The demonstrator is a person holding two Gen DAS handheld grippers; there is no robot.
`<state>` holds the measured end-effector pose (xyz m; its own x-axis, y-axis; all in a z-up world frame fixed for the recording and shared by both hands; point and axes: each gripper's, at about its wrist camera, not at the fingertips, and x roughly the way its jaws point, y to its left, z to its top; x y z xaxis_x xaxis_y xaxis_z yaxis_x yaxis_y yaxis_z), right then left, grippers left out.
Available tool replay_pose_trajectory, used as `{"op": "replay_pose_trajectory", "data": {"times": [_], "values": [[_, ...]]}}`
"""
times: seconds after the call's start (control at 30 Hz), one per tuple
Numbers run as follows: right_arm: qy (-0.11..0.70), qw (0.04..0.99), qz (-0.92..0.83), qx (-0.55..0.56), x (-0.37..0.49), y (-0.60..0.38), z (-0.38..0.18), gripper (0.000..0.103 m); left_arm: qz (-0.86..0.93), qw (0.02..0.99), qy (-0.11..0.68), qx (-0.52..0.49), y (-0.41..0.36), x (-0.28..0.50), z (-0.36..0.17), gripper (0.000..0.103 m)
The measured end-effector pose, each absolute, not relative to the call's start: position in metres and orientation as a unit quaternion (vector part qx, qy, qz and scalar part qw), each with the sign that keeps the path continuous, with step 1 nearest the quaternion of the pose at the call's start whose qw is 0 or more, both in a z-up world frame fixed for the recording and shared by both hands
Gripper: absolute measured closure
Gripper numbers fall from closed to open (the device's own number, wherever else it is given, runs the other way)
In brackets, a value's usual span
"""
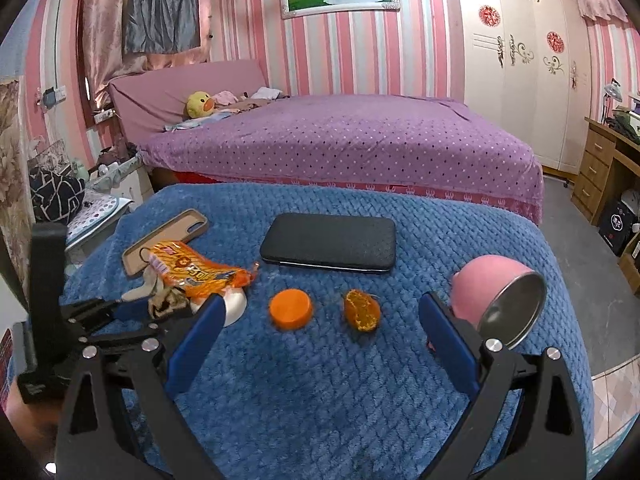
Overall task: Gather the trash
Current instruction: 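Move both open grippers back over the trash on the blanket, then grasp the brown crumpled paper with the left gripper while the right grasps orange peel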
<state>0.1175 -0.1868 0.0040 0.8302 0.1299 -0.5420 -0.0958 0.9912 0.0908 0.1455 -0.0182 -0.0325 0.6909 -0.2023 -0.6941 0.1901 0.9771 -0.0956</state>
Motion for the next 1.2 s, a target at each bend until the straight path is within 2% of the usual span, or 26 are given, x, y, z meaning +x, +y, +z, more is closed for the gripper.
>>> {"op": "replay_pose_trajectory", "data": {"times": [0.5,1.2], "values": [[0.282,0.957,0.069,0.015,0.102,-0.171,0.004,0.008,-0.07,0.941,0.327,-0.052,0.038,0.118,0.011,0.057],[0.284,0.957,0.062,0.012,0.101,-0.179,0.005,0.008,-0.052,0.942,0.325,-0.07,0.058,0.119,0.011,0.057]]}}
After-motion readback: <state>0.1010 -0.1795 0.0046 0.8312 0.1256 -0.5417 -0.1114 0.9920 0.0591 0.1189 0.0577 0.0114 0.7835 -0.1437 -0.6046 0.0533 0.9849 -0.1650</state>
